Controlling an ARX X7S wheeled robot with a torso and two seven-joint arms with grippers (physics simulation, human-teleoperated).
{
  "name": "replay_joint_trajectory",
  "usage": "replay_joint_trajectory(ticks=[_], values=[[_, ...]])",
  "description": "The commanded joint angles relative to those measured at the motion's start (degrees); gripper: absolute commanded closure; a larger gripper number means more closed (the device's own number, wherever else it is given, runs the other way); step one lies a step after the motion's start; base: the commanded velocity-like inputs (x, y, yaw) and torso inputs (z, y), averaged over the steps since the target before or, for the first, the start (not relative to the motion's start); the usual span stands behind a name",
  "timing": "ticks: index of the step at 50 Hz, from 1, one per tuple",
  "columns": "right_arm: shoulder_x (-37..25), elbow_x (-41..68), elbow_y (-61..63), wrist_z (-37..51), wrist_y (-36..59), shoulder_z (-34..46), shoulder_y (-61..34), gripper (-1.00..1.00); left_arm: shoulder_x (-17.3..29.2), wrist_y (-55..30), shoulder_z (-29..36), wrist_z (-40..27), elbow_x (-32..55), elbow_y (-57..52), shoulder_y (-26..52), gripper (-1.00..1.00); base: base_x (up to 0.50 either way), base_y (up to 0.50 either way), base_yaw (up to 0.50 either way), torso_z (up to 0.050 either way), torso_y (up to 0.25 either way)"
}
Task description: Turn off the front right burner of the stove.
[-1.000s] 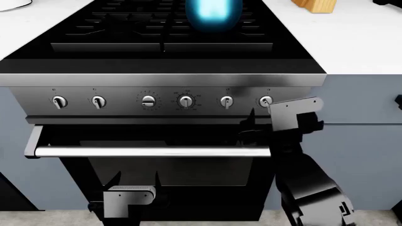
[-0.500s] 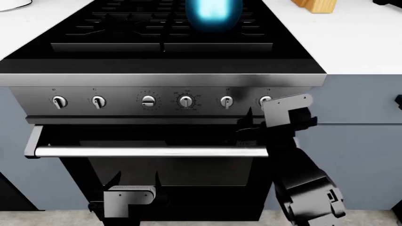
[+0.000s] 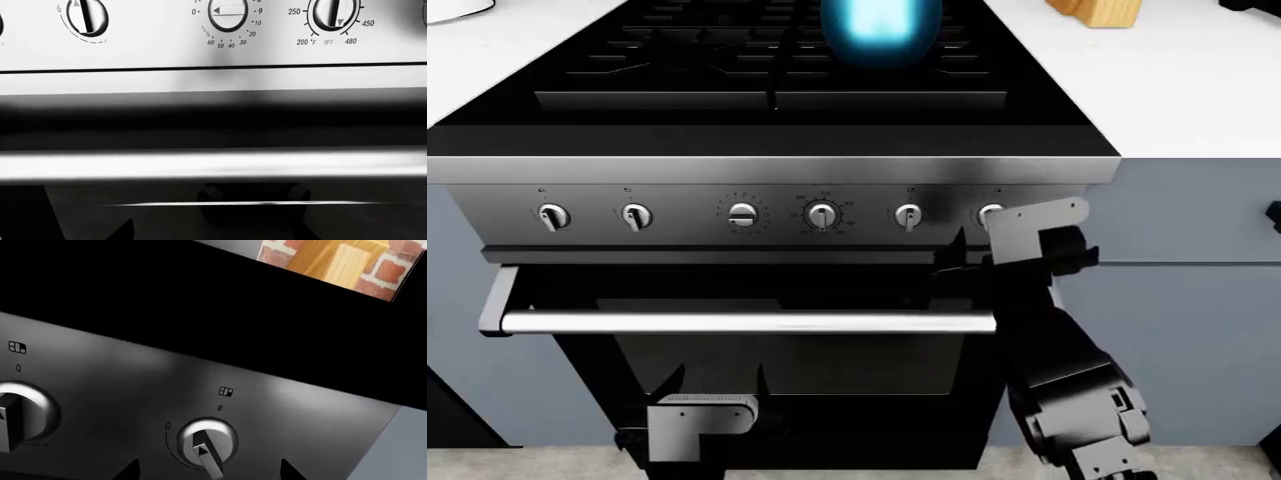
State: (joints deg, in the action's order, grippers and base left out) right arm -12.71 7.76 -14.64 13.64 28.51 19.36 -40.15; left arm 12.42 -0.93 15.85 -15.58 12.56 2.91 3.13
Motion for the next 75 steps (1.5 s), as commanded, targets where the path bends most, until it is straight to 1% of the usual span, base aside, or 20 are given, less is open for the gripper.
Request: replay_joint_trajectory(ticks=[1,24,25,60,75], values=[[0.6,0.1,-3.6,-0.1,-2.1,0.1,-1.3,-1.00,0.1,0.0,0.2,-0.3,0.2,0.2,0.2,-1.00,0.00,0.00,0.00,0.000,0.000],[0.3,0.3,-4.0,0.0,-2.4,0.8,-1.3,-1.00,0.5,0.0,0.7,-0.6,0.7,0.3,0.4,-1.00,0.00,0.00,0.00,0.000,0.000],[0.3,0.3,-3.9,0.0,-2.3,0.8,-1.3,1.00,0.5,0.0,0.7,-0.7,0.7,0.3,0.4,-1.00,0.00,0.00,0.00,0.000,0.000],[-0.2,0.5,-4.4,-0.2,-4.2,2.0,-0.9,1.00,1.0,0.0,1.5,-1.4,1.2,0.1,0.5,-1.00,0.00,0.00,0.00,0.000,0.000],[-0.4,0.5,-5.4,-0.8,-6.5,2.7,-1.0,1.00,1.2,-0.2,1.9,-1.8,1.4,-0.2,0.4,-1.00,0.00,0.00,0.00,0.000,0.000]])
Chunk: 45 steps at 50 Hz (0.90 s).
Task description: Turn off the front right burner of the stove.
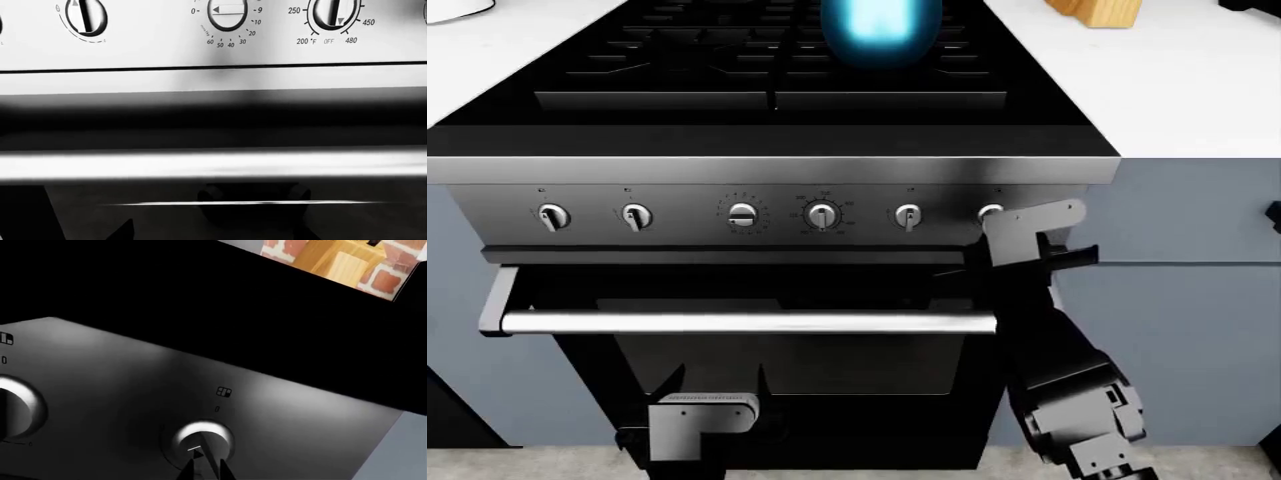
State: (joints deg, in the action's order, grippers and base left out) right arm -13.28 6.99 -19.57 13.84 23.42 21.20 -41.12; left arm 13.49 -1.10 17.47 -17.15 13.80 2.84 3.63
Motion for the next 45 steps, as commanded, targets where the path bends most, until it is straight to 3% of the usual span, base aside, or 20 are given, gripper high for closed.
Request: replay_joint_trajectory(ticks=[1,45], values=[[0.2,1.2,-0.4,-1.0,-1.5,0.9,-0.1,1.00,0.2,0.0,0.3,-0.3,0.1,-0.2,-0.1,-1.00,0.00,0.00,0.00,0.000,0.000],[2.6,6.1,-1.9,-1.1,-6.5,-1.9,0.0,1.00,0.7,0.7,1.0,-0.7,0.8,1.0,0.5,-1.00,0.00,0.00,0.00,0.000,0.000]])
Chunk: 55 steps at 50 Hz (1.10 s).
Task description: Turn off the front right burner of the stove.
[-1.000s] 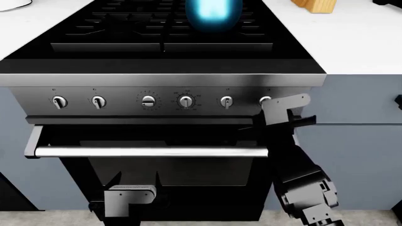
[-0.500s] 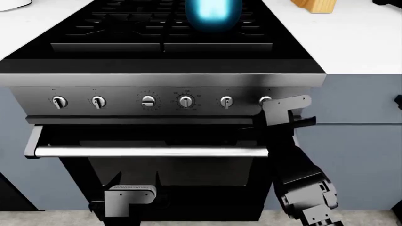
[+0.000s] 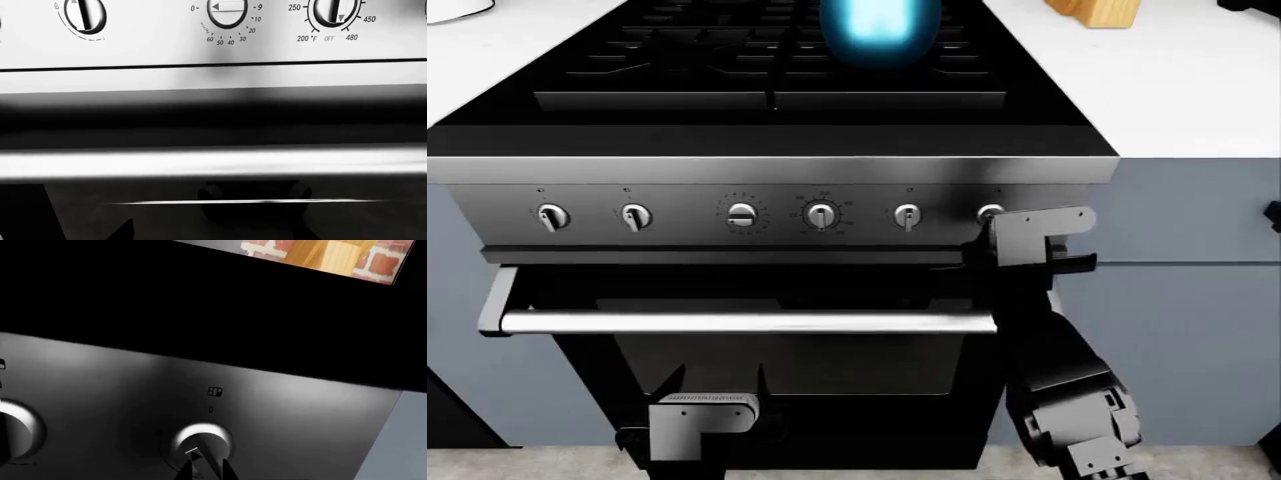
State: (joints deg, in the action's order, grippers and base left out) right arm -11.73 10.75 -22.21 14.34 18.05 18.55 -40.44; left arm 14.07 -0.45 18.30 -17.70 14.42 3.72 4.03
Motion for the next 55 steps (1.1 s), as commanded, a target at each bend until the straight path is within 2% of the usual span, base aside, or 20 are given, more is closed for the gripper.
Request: replay_joint_trajectory(ticks=[1,26,55], values=[[1.0,2.4,0.8,-1.7,-1.1,0.7,-0.7,1.00,0.1,0.1,0.2,-0.2,0.2,0.1,0.1,-1.00,0.00,0.00,0.00,0.000,0.000],[1.8,4.9,1.5,-2.2,-1.9,0.2,-0.8,1.00,0.4,0.0,0.7,-0.6,0.5,0.0,0.2,-1.00,0.00,0.00,0.00,0.000,0.000],[4.2,15.5,3.7,-5.1,-1.7,-4.8,-0.4,1.00,0.8,0.0,1.3,-1.1,1.0,-0.2,0.3,-1.00,0.00,0.00,0.00,0.000,0.001]])
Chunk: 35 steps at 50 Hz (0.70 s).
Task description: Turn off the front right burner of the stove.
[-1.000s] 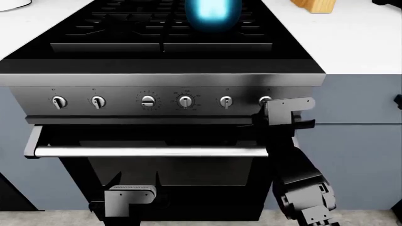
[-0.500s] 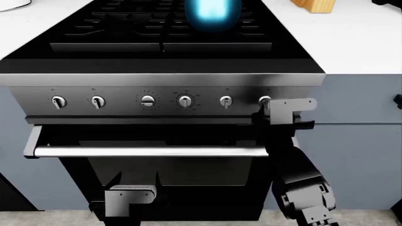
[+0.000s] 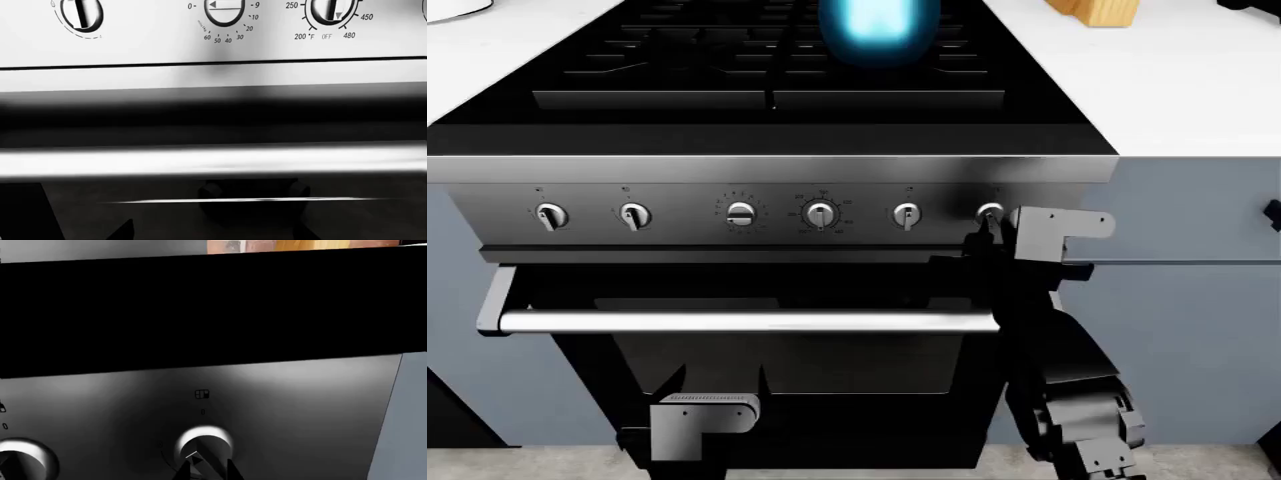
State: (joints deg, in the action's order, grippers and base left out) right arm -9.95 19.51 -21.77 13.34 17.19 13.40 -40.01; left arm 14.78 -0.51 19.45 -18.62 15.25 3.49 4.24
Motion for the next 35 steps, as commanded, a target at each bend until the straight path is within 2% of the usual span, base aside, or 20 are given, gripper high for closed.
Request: replay_joint_trajectory(ticks=[1,35], values=[[2.4,7.0,3.4,-4.1,-0.8,0.2,-0.8,1.00,0.1,0.1,0.2,-0.1,0.2,0.1,0.1,-1.00,0.00,0.00,0.00,0.000,0.000],[3.8,14.1,1.4,-4.6,-1.3,-2.9,-0.9,1.00,0.6,0.4,0.8,-0.6,0.7,0.2,0.1,-1.00,0.00,0.00,0.00,0.000,0.001]])
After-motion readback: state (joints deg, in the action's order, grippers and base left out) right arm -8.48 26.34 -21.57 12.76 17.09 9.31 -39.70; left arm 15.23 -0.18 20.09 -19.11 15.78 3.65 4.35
